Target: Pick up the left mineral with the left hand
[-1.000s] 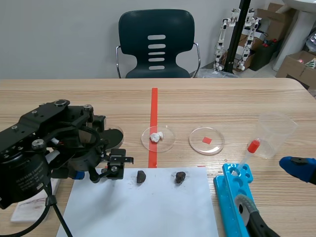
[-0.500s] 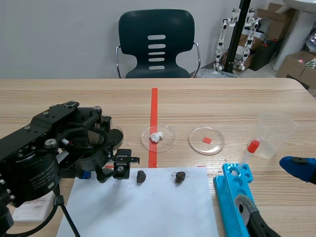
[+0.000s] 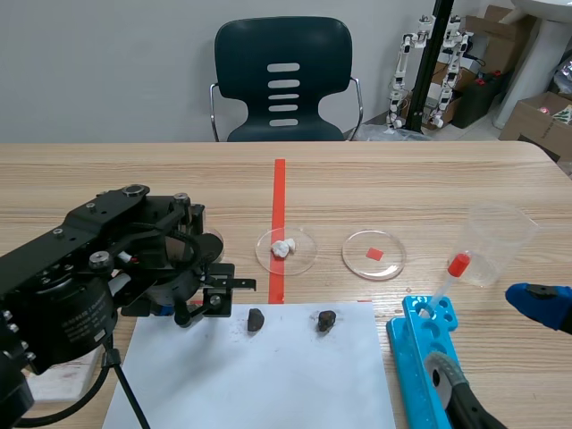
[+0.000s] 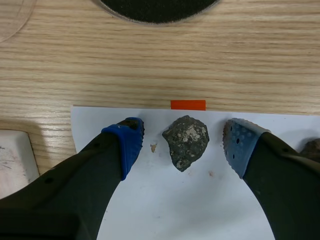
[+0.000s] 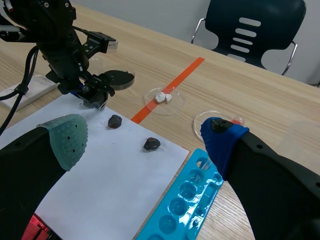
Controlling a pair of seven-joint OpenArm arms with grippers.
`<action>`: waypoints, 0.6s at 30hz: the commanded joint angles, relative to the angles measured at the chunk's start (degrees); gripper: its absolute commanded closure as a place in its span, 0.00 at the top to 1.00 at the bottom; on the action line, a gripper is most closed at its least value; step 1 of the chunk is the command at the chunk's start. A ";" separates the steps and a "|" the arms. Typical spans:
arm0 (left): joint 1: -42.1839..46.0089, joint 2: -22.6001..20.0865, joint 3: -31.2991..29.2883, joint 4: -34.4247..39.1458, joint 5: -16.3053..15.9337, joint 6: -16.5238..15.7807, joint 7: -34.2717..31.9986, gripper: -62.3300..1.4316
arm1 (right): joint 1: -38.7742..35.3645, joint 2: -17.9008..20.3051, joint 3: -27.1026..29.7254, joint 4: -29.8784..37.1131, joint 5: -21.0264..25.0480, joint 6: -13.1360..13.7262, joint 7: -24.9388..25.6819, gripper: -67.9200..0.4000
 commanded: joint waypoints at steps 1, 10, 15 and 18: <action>-0.66 0.26 -0.15 0.28 0.07 0.13 0.92 0.58 | 0.52 -0.02 0.39 0.33 0.44 -0.20 0.87 0.70; -0.66 0.24 -0.15 0.28 0.07 0.13 3.26 0.58 | 0.52 -0.02 0.39 0.33 0.44 -0.20 0.87 0.70; -0.66 0.24 -0.15 0.28 0.07 0.13 3.74 0.39 | 0.52 -0.02 0.39 0.33 0.44 -0.20 0.87 0.70; -0.66 0.24 -0.15 0.28 0.07 0.13 3.98 0.30 | 0.52 -0.02 0.39 0.33 0.44 -0.20 0.87 0.70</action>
